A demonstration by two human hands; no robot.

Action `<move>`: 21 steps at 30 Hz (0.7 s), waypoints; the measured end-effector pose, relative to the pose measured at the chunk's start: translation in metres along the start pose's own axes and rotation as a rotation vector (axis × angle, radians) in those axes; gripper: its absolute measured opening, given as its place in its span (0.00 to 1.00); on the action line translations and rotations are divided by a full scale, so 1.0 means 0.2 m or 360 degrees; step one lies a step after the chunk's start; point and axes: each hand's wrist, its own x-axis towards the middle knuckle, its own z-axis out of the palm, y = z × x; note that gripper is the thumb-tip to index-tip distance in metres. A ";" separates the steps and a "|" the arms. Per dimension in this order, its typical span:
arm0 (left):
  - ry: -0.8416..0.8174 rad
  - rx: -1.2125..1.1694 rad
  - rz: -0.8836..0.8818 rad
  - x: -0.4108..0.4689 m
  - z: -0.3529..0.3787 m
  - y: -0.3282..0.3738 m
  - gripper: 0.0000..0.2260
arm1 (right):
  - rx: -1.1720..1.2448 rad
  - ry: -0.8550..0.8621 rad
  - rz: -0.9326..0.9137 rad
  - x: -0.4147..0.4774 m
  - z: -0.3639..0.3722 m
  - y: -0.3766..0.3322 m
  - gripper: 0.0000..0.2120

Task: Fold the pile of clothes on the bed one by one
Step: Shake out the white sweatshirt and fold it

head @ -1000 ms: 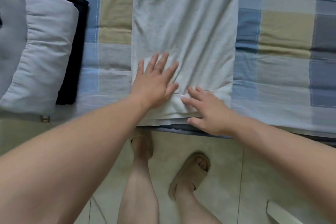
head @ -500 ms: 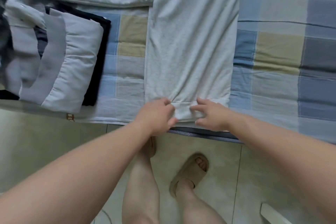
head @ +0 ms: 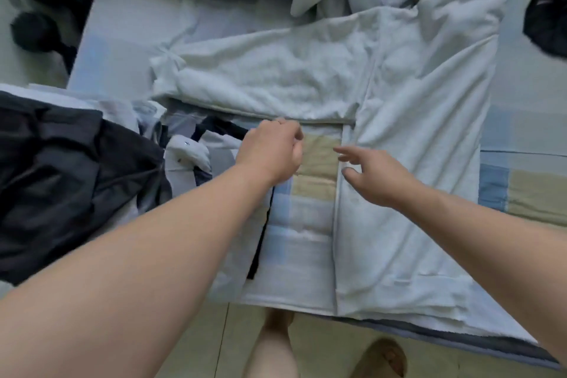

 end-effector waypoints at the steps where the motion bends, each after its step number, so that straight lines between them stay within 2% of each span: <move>1: 0.0014 -0.0028 -0.0023 0.07 -0.08 -0.07 0.13 | 0.0017 0.0030 -0.0008 0.08 -0.02 -0.08 0.24; 6: -0.0050 -0.0169 -0.0350 0.38 -0.39 -0.42 0.16 | 0.0089 0.0103 -0.0026 0.47 -0.07 -0.42 0.25; 10: 0.0015 -0.0227 -0.0783 0.59 -0.49 -0.76 0.22 | -0.0063 -0.0038 -0.0134 0.74 -0.02 -0.63 0.27; 15: -0.0030 -0.0541 -0.1273 0.75 -0.54 -1.04 0.35 | -0.0394 -0.0023 -0.0341 1.06 0.12 -0.79 0.31; 19: -0.0016 -0.0568 -0.1406 0.83 -0.47 -1.20 0.47 | -0.0540 -0.0125 -0.0421 1.23 0.20 -0.85 0.31; 21: 0.0039 -0.0622 -0.1394 0.88 -0.44 -1.24 0.47 | -0.0529 -0.0166 -0.0364 1.28 0.24 -0.85 0.31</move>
